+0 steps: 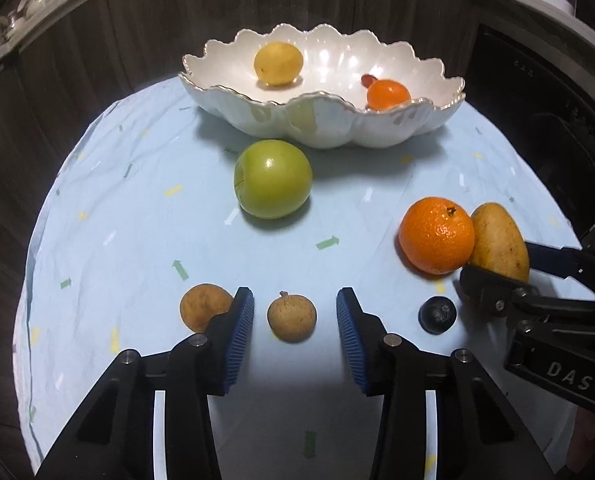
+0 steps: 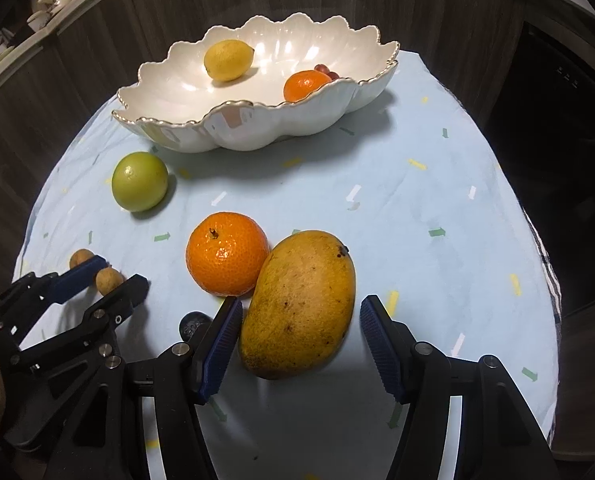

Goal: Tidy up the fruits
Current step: 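Close the left tool on a brown longan while the right tool grasps the mango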

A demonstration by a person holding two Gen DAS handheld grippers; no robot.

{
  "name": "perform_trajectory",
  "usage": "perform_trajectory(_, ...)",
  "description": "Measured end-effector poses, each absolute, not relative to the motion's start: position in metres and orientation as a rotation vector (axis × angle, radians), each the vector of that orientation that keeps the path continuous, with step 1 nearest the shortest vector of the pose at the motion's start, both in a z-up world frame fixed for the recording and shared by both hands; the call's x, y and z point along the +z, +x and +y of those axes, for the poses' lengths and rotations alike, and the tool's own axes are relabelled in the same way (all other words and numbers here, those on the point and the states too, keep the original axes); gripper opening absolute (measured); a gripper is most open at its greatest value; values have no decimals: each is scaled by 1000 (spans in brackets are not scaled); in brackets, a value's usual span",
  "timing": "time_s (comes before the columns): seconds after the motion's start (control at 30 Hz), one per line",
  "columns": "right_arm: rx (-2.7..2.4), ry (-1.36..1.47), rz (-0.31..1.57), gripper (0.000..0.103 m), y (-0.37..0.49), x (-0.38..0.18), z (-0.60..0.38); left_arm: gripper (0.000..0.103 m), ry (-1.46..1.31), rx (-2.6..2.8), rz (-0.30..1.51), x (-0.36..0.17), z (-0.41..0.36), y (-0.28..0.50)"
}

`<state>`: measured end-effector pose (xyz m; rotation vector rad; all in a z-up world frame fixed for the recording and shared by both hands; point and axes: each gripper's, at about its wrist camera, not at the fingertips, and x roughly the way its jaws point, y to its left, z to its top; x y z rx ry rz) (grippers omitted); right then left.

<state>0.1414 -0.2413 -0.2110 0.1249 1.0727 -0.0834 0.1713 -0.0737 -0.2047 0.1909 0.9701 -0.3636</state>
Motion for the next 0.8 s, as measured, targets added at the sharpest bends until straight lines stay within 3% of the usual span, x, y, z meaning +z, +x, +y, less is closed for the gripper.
perform_trajectory(0.2, -72, 131, 1071, 56, 141, -213, -241, 24, 189, -361, 974, -204, -74, 170)
perform_trajectory(0.8, -69, 148, 1045, 53, 135, -199, -244, 23, 188, -358, 957, -190, -73, 164)
